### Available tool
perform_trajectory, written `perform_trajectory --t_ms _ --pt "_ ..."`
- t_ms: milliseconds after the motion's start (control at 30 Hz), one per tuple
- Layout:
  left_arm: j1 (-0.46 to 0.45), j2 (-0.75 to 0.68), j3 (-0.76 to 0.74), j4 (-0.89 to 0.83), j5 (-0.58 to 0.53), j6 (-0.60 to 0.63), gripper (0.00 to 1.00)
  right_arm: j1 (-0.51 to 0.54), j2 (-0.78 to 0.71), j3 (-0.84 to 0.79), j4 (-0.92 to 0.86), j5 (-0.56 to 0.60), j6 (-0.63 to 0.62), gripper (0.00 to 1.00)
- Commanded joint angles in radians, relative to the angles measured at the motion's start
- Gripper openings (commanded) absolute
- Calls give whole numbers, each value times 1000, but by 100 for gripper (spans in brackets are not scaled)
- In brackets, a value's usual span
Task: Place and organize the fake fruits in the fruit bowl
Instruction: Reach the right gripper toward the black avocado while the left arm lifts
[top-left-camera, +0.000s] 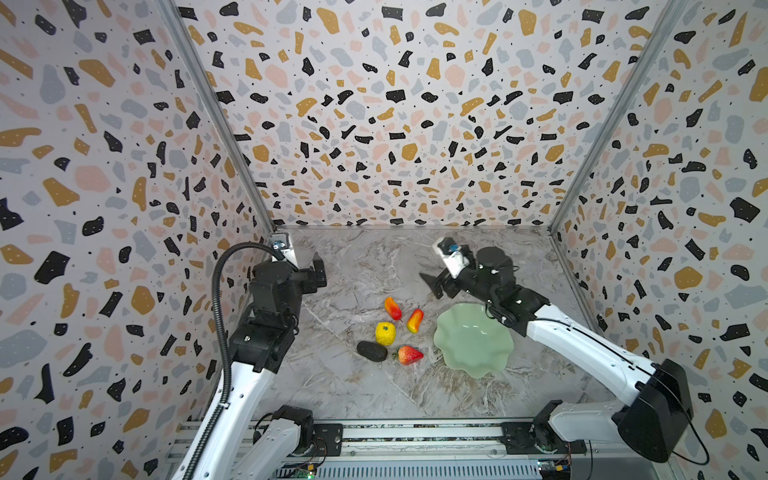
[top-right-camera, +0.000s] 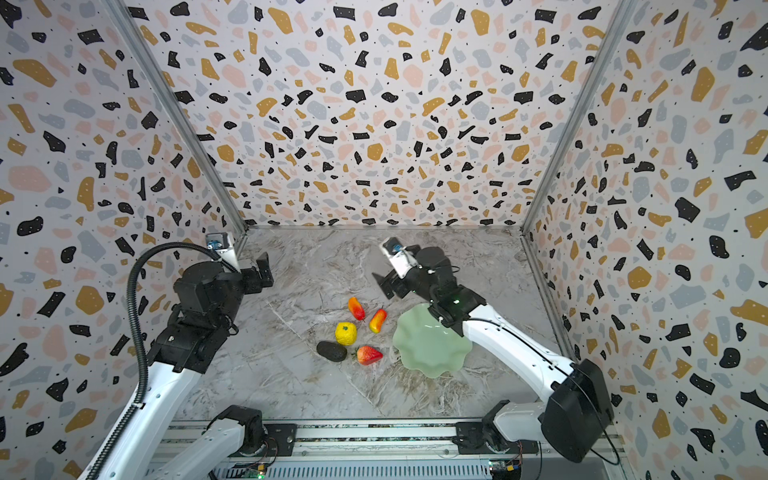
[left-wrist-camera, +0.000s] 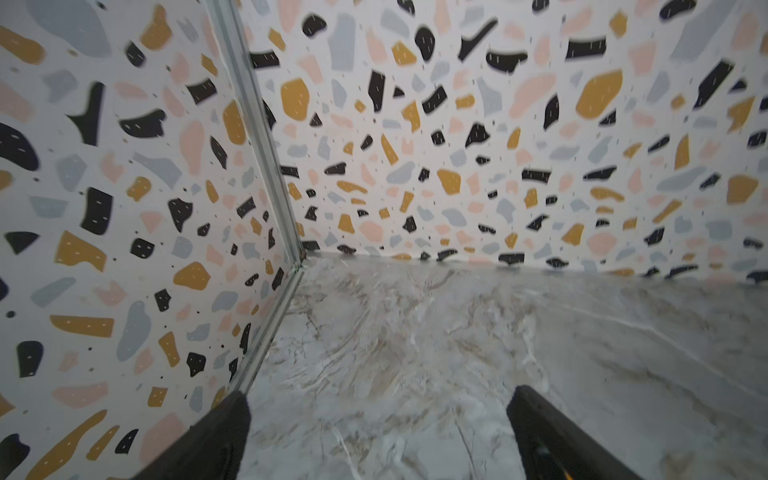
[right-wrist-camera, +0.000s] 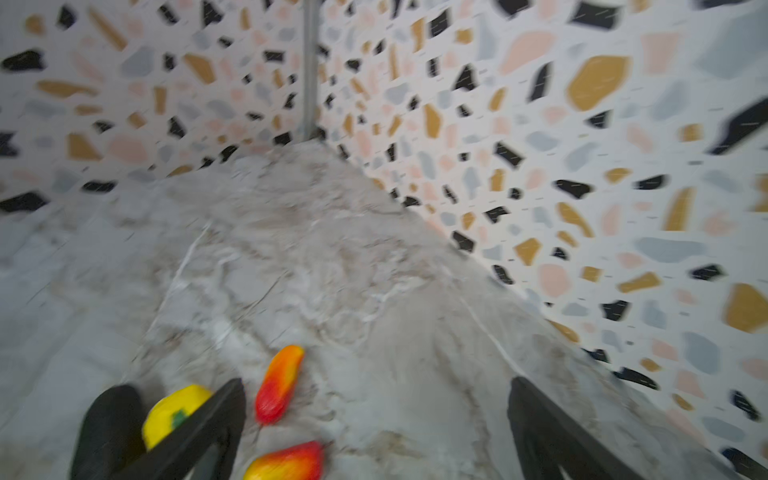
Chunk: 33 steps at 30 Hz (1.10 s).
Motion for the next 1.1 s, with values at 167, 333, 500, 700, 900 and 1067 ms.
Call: perform_trajectory --t_ms 167,333,500,700,900,1067 --pt "-2 59 8 -191 137 88 100 256 170 100 -269 -3 -3 100" --pt "-1 1 -76 -105 154 81 100 326 281 128 -249 -10 27 95" --pt "3 0 -121 -63 180 72 100 345 380 167 -246 -22 36 86" --pt "24 -3 -146 -36 206 64 99 346 453 183 -219 -50 38 72" --pt "41 -9 -161 -23 221 61 100 349 497 191 -200 -88 44 66" --pt "47 -4 -163 -20 225 59 100 349 524 187 -173 -107 45 63"
